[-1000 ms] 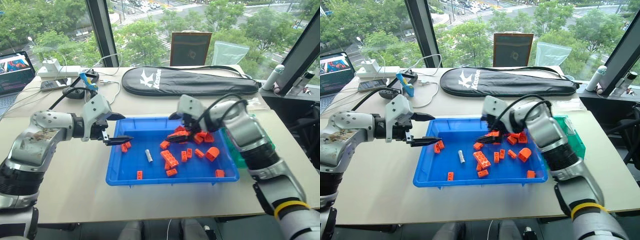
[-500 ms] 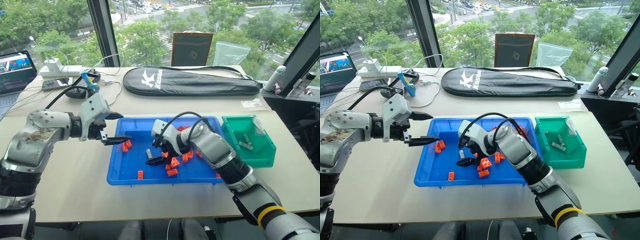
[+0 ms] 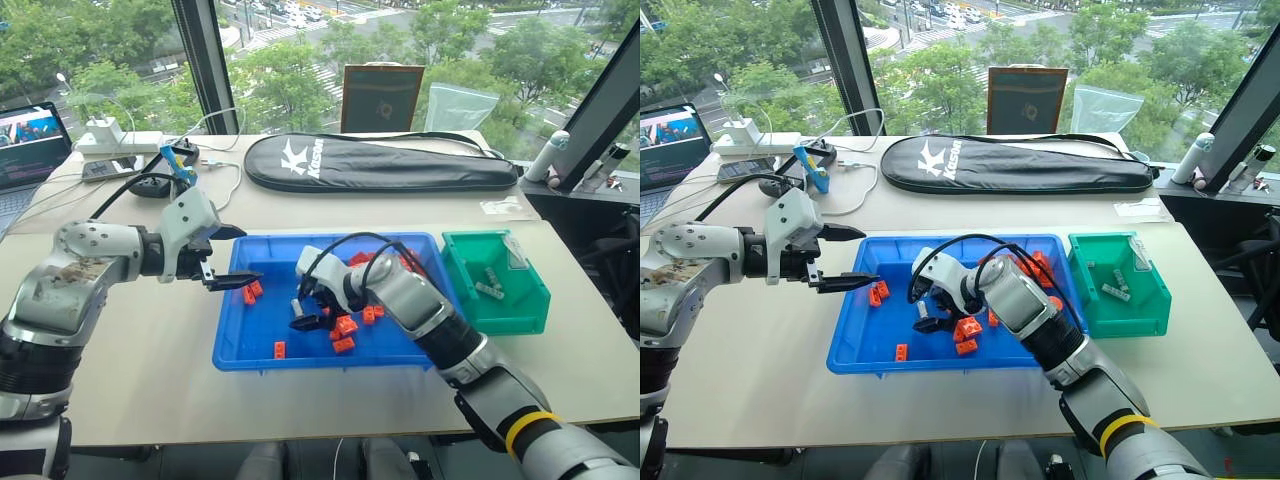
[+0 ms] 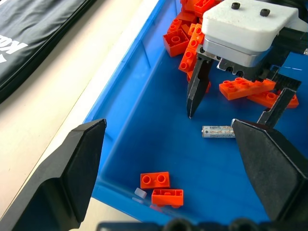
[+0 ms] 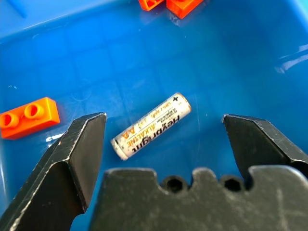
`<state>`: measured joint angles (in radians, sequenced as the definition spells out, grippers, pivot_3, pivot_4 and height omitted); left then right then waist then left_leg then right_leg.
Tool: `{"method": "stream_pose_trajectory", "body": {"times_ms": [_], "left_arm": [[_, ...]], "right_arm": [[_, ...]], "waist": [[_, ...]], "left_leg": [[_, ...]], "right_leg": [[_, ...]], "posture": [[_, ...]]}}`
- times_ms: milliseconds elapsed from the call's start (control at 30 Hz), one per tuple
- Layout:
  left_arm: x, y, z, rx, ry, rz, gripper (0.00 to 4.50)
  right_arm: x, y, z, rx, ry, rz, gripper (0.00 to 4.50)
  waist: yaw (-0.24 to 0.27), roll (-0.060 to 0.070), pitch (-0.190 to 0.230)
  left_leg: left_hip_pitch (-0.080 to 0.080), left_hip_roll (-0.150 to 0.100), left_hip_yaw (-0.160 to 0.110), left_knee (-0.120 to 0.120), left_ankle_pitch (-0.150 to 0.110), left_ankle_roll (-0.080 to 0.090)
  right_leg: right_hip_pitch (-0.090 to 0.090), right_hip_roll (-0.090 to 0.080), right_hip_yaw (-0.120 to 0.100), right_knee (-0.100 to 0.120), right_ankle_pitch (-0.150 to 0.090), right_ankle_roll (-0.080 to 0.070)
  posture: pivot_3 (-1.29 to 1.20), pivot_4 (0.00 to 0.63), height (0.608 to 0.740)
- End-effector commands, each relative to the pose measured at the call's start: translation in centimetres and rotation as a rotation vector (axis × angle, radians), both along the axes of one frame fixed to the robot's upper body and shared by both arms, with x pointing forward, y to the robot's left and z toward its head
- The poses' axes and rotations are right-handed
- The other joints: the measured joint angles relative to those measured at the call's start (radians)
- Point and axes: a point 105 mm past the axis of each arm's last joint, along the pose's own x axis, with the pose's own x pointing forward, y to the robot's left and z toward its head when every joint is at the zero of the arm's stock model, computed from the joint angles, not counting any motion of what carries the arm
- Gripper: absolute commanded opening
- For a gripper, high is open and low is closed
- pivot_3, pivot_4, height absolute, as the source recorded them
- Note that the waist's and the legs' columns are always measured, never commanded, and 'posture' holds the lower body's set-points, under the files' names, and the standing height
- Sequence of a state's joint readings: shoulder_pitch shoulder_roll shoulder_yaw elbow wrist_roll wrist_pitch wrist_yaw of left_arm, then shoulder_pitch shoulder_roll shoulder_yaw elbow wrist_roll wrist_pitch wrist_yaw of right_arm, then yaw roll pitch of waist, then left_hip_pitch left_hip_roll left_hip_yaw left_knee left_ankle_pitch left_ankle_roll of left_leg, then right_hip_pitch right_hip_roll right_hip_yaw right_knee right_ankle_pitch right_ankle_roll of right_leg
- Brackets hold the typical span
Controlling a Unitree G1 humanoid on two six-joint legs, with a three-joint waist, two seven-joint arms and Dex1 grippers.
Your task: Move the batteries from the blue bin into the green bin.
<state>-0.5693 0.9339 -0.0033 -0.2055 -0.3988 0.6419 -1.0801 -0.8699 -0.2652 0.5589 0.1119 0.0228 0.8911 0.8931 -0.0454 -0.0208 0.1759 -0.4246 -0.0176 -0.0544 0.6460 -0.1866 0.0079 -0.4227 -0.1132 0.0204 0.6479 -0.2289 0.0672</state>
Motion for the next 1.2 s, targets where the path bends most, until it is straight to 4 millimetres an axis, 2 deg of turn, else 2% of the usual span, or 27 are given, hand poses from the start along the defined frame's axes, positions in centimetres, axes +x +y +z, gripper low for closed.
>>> {"method": "stream_pose_trajectory", "body": {"times_ms": [33,267,300,500,600,733,800,867,967,1067,1200], "left_arm": [[-0.2,0.0,1.1,-0.001,-0.047,-0.005,4.5],[-0.1,-0.2,1.0,-0.004,-0.047,-0.008,4.5],[-0.1,-0.2,0.9,-0.005,-0.047,-0.009,4.5],[0.0,-0.5,1.0,-0.017,-0.043,-0.022,4.5],[0.0,-0.9,1.3,-0.058,-0.033,-0.043,4.5],[-0.5,-2.7,3.7,-0.202,-0.027,-0.128,4.5],[-0.6,-3.1,3.8,-0.205,-0.022,-0.16,4.5],[-0.6,-3.5,3.9,-0.216,-0.018,-0.181,4.5],[-0.3,-4.0,3.9,-0.227,-0.003,-0.194,4.5],[-0.2,-4.8,4.3,-0.247,-0.016,-0.22,4.5],[-0.4,-5.4,5.0,-0.291,-0.024,-0.244,4.5]], "right_arm": [[-0.1,0.2,0.4,-0.012,-0.026,0.028,2.75],[-0.6,0.2,1.2,-0.006,-0.061,0.088,0.39],[-0.7,0.4,1.7,0.008,-0.072,0.098,0.25],[-2.1,-0.2,6.4,0.132,-0.108,0.128,0.25],[-0.4,-4.2,9.6,0.17,-0.161,-0.006,0.25],[1.9,-12.3,13.4,0.164,-0.254,-0.255,0.25],[2.5,-16.9,14.7,0.123,-0.305,-0.389,0.25],[2.4,-20.1,15.4,0.093,-0.328,-0.48,0.25],[1.9,-23.4,15.6,0.114,-0.296,-0.604,0.25],[0.5,-26.8,13.1,0.046,-0.214,-0.711,0.25],[-0.7,-27.7,11.0,0.033,-0.147,-0.761,0.25]], "waist": [[0.0,0.0,0.0],[0.0,0.0,0.0],[0.0,0.0,0.0],[0.001,0.0,0.0],[0.007,0.0,0.0],[0.026,-0.001,0.0],[0.032,-0.001,0.001],[0.031,-0.001,0.001],[0.017,-0.001,0.001],[0.011,-0.002,0.001],[0.004,-0.002,0.001]], "left_leg": [[0.0,0.0,0.0,0.0,0.0,0.0],[0.0,0.0,0.0,0.0,0.0,0.0],[0.0,0.0,0.0,0.0,0.0,0.0],[-0.001,0.0,0.0,0.0,0.0,0.0],[-0.001,0.0,0.0,0.0,0.0,0.0],[-0.001,-0.001,0.0,0.001,0.0,0.0],[-0.003,-0.001,0.0,0.001,0.0,0.0],[-0.003,-0.001,0.001,0.0,0.0,0.0],[-0.002,0.0,0.003,-0.001,0.0,0.0],[-0.002,0.0,0.003,-0.002,0.0,0.0],[-0.002,0.0,0.005,0.0,0.0,0.0]], "right_leg": [[0.0,0.0,0.0,0.0,0.0,0.0],[0.0,0.0,0.0,0.0,0.0,0.0],[0.0,0.0,0.0,0.0,0.0,0.0],[0.0,0.0,0.0,0.0,0.0,0.0],[0.0,0.0,0.0,0.0,0.0,0.0],[0.002,-0.001,0.0,-0.002,0.0,0.0],[0.001,-0.001,0.0,-0.003,0.0,0.0],[0.001,-0.001,0.0,-0.004,0.0,0.0],[0.0,-0.001,0.001,-0.005,0.0,-0.001],[0.001,-0.001,0.001,-0.004,-0.001,-0.001],[0.001,-0.001,0.004,-0.004,0.0,-0.001]], "posture": [[0.0,0.15,0.74],[0.0,0.15,0.74],[0.0,0.15,0.74],[0.0,0.15,0.74],[0.0,0.15,0.74],[0.0,0.15,0.74],[0.0,0.15,0.74],[0.0,0.15,0.74],[0.0,0.15,0.74],[0.0,0.15,0.74],[0.0,0.15,0.74]]}}
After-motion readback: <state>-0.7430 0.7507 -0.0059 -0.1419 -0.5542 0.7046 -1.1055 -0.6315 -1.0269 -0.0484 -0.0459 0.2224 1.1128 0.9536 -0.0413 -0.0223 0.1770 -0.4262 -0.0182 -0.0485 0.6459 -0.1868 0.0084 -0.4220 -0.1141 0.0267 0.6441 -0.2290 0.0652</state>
